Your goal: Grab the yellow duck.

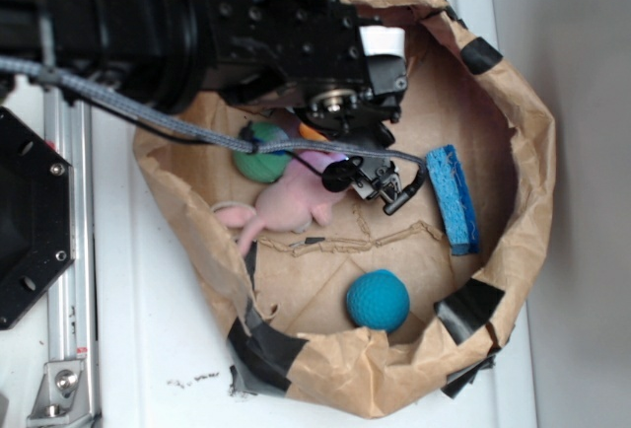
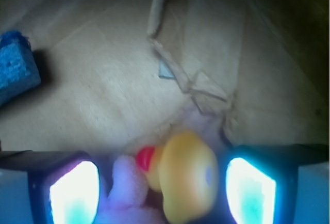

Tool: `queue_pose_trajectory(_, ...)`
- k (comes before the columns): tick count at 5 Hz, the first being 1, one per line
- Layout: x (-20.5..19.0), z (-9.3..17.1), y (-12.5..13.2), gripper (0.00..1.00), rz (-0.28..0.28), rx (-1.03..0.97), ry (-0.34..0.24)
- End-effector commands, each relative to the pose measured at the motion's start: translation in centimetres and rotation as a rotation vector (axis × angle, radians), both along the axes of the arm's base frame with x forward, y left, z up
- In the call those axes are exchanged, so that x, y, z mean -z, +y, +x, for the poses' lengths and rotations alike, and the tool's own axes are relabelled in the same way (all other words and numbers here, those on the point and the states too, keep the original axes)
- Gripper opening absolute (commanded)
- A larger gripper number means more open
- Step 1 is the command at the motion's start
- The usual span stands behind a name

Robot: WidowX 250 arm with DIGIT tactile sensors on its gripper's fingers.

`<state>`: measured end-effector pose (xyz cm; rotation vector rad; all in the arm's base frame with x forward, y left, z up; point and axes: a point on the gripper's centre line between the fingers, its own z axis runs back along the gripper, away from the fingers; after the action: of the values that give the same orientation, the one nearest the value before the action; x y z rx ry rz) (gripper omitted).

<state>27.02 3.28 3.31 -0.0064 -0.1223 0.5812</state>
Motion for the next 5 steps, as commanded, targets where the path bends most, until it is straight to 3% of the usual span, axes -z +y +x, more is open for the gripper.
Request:
queue_pose_trajectory(1,2.3,-0.6,-0.6,1.0,-0.002,0.017,0.037)
queue_pose_trajectory(2,2.4,-0.8,-0.7,1.0,-0.003,0.015,0.042)
queue_pose_trajectory(3,1.9,-0.8,-0.8,0.0,0.006,0.021,0.032)
queue_pose_trajectory(5,1.3,-0.7,-0.7,0.0,0.004,0.035,0.023)
